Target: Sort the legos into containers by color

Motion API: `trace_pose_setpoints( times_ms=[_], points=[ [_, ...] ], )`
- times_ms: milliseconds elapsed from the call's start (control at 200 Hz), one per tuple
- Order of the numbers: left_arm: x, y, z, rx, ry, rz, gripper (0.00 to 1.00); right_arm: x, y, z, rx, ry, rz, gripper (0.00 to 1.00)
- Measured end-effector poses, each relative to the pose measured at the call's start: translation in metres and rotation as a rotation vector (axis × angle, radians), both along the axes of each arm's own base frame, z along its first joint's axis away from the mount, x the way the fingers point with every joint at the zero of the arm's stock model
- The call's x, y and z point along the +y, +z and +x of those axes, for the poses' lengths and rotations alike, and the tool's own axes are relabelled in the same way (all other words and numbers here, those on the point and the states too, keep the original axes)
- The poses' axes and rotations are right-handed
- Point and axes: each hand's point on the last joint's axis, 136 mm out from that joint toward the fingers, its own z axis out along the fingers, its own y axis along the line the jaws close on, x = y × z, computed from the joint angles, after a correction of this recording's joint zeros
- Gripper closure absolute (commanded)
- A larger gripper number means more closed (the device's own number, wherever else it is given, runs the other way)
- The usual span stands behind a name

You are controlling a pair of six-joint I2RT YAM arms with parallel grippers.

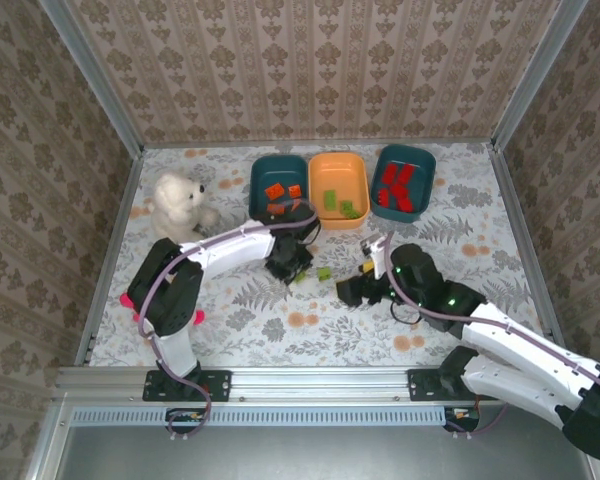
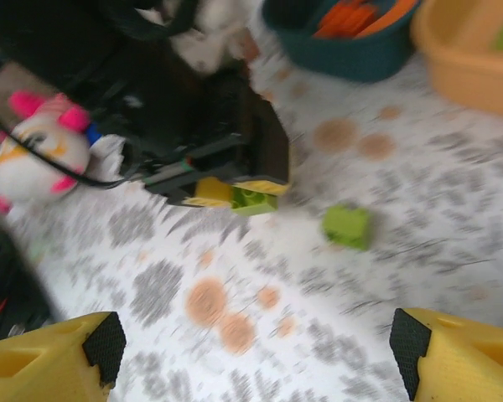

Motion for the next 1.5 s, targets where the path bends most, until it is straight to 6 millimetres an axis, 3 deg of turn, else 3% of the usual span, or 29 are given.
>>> trace_pose_setpoints(
  times_ms=[115,230,425,520,655,815,1025,1260,1410,1500],
  points=[
    [-0.034,0.055,0.049,-0.177,-0.111,-0.066,0.69,-0.034,0.031,0.038,-0.052,-0.200,0.035,0.14],
    [-0.056,0.081,0.091,-0.293,-0.202,-0.092,0.70,-0.054,0.056,0.073,-0.067,-0.343,0.062,0.14],
    [-0.083,0.062,0.165,-0.407,-0.338,-0.068,0.69,-0.051,0.079,0.113,-0.058,-0.408,0.078,0.14],
    [-0.099,0.047,0.200,-0.462,-0.391,-0.077,0.68,-0.053,0.088,0.118,-0.062,-0.424,0.092,0.14],
    [-0.122,0.027,0.233,-0.521,-0.442,-0.117,0.66,-0.058,0.094,0.116,-0.060,-0.439,0.102,0.14],
    [-0.145,0.009,0.248,-0.551,-0.471,-0.187,0.63,-0.068,0.097,0.108,-0.060,-0.465,0.123,0.14],
    [-0.156,-0.009,0.246,-0.520,-0.483,-0.225,0.56,-0.072,0.096,0.104,-0.051,-0.480,0.143,0.14],
    [-0.160,-0.007,0.242,-0.491,-0.477,-0.286,0.39,-0.070,0.089,0.107,-0.033,-0.484,0.137,0.14],
    [-0.154,-0.003,0.245,-0.479,-0.466,-0.299,0.39,-0.069,0.081,0.110,-0.021,-0.478,0.110,0.17],
    [-0.140,0.009,0.246,-0.472,-0.446,-0.292,0.38,-0.066,0.073,0.108,-0.013,-0.452,0.064,0.18]
  ],
)
